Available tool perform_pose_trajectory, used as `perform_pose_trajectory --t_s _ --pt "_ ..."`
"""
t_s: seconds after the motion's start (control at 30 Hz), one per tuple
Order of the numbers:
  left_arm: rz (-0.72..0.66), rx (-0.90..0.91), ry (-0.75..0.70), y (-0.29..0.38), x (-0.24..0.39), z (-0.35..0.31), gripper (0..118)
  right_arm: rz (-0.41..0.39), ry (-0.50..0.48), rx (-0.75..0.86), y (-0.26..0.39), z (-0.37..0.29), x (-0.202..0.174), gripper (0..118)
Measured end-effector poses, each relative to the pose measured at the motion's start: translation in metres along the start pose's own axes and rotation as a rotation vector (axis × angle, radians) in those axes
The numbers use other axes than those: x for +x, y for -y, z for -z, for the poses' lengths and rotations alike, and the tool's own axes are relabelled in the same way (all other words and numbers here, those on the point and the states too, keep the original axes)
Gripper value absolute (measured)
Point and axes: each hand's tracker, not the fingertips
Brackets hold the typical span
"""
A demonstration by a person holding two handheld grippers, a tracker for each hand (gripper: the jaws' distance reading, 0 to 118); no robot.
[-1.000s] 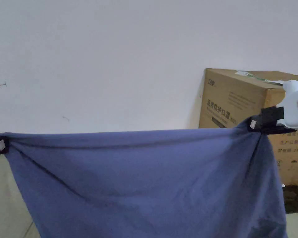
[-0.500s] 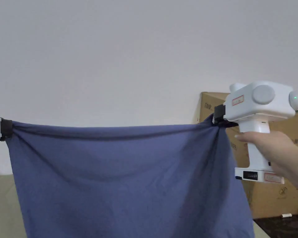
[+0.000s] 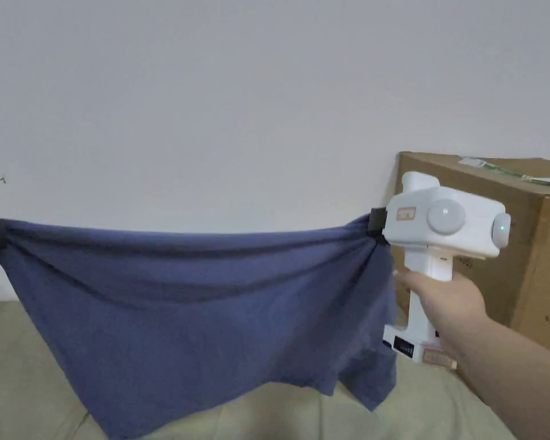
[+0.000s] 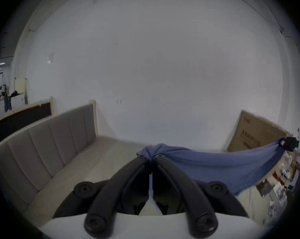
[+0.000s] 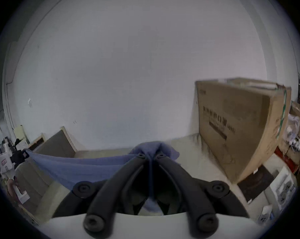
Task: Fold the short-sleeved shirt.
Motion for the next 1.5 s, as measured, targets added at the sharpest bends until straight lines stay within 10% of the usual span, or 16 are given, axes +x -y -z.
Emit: perform_pose_trajectory --t_s 0.17,0.37,1.1,1.17,1.23,1.27,1.5 --pt "-0.057 -0.421 0.063 0.145 -0.032 0.025 0 0.089 0.09 -0.36 0.165 0.033 0.051 2" --pt "0.034 -0.757 0.122 0.293 -0.06 -0.039 0 -0.016 0.096 -0.664 0.315 -0.027 0.09 2" --pt "0.048 -0.846 0.15 0.302 -0.087 -0.22 1 0.063 0.037 -0.878 0.354 -0.227 0.104 3" --pt "0.023 -0.83 0.142 0.3 -0.087 -0.22 27 0.056 0.078 -0.854 0.353 -0.231 0.103 31" --pt "-0.005 -0.786 0.125 0.298 -0.087 -0.222 93 0.035 0.131 -0.801 0.35 -0.239 0.101 92" --pt "-0.027 -0.765 0.135 0.297 -0.087 -0.223 105 0.04 0.131 -0.767 0.345 -0.246 0.101 99" --pt "-0.037 -0.466 0.233 0.253 -0.039 -0.235 103 0.182 0.101 -0.401 0.292 -0.298 0.088 99"
